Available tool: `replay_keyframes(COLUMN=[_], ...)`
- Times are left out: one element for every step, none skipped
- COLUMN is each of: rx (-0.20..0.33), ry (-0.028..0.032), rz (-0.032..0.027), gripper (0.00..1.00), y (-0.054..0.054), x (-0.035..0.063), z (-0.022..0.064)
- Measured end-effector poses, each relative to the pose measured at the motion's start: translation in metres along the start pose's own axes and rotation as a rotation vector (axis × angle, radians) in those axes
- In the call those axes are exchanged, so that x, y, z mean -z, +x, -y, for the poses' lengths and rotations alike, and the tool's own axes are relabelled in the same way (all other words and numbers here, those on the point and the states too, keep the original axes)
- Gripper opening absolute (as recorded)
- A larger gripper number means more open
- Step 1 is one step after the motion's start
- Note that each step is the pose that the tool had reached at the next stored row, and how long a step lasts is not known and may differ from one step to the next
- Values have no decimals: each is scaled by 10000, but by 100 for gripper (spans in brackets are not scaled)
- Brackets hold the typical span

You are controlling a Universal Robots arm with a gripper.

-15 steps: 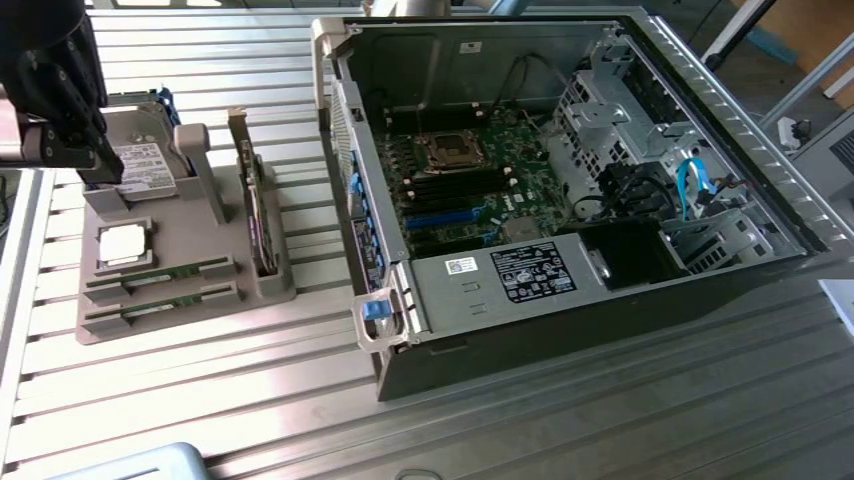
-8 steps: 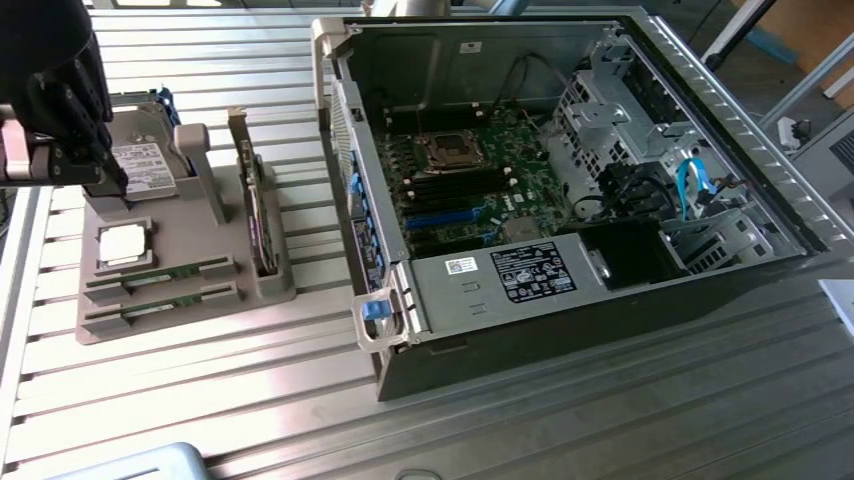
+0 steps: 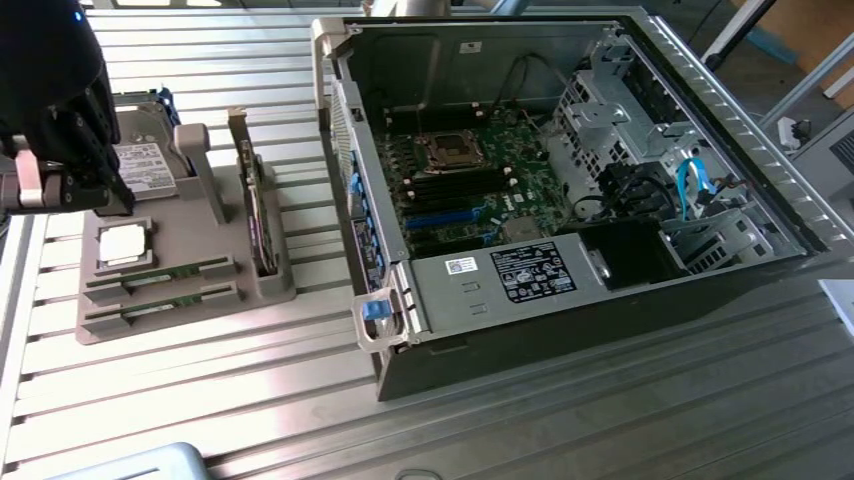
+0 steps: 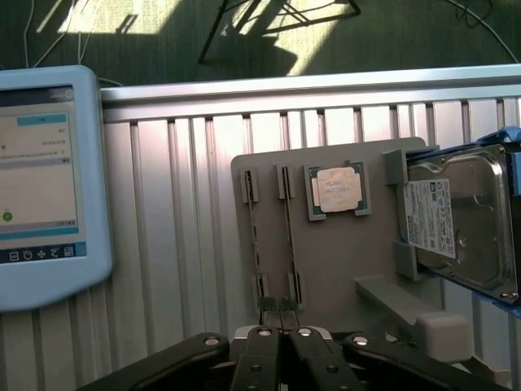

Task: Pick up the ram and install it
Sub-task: 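Pick up the ram and move it above insertion slot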

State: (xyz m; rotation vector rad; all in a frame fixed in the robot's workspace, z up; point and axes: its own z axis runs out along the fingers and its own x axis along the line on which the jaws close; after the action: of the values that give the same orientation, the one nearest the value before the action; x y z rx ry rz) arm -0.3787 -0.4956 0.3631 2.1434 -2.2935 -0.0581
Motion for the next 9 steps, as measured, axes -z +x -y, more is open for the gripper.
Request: replay_keyframes(rx=[0,0,0,0,0,0,-1,-2,-1], ry=[0,0,0,-2,-3,-3,-3,-5,-5], rz=[1,1,2,1,0,1,1,0,-1], gripper=[11,11,11,11,11,11,11,11,11], y=[9,18,25,33,39,43,44,45,45], x=[-12,-27,-41,-54,-67,-81,-91,-91,-91], z=[2,5,7,10,12,14,15,15,15])
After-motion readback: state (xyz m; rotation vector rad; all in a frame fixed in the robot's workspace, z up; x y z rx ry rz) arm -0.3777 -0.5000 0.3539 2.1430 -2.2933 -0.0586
